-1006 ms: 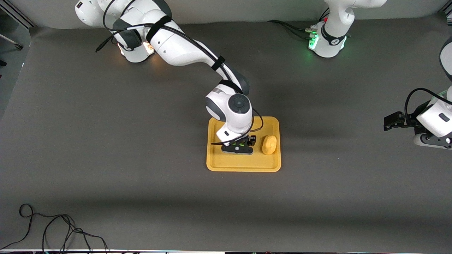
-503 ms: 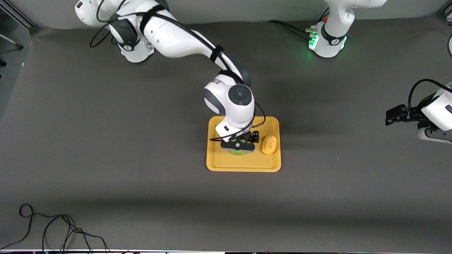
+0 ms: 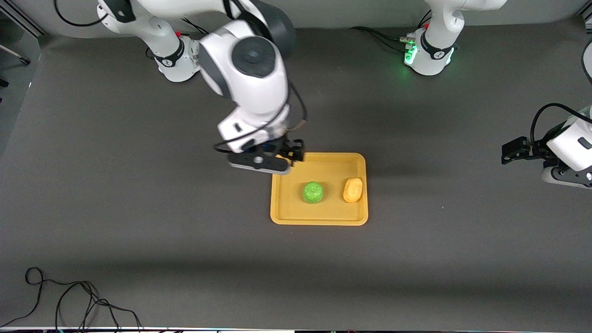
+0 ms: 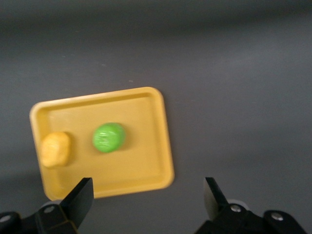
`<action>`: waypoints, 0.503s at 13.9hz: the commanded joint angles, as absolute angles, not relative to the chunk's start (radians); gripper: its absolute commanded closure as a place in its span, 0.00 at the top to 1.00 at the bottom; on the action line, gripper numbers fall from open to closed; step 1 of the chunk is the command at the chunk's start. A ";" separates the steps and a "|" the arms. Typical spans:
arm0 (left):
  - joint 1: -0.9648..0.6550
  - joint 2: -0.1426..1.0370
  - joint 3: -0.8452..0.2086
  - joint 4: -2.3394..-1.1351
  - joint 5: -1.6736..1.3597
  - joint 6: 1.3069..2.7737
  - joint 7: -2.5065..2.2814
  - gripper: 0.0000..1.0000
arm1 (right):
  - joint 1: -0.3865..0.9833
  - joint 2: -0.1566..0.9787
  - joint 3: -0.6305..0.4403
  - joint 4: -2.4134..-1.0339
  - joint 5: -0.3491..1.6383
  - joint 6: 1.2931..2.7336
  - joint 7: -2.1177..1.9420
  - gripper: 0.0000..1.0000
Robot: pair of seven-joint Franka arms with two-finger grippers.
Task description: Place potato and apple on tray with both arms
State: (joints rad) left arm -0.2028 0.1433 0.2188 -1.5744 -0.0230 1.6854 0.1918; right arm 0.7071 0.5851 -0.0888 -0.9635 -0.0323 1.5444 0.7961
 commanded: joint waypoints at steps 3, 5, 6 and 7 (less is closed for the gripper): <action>-0.207 0.118 0.221 -1.592 -0.008 1.674 0.176 0.99 | 0.513 0.297 -0.084 -1.263 -0.012 1.486 0.472 1.00; -0.206 0.112 0.221 -1.595 -0.006 1.678 0.176 0.99 | 0.409 0.201 -0.075 -1.360 -0.003 1.499 0.353 1.00; -0.206 0.110 0.221 -1.594 -0.006 1.678 0.176 0.99 | 0.356 0.163 -0.071 -1.402 -0.003 1.503 0.297 1.00; -0.204 0.107 0.221 -1.595 -0.006 1.677 0.176 0.99 | 0.313 0.126 -0.071 -1.446 -0.003 1.523 0.229 1.00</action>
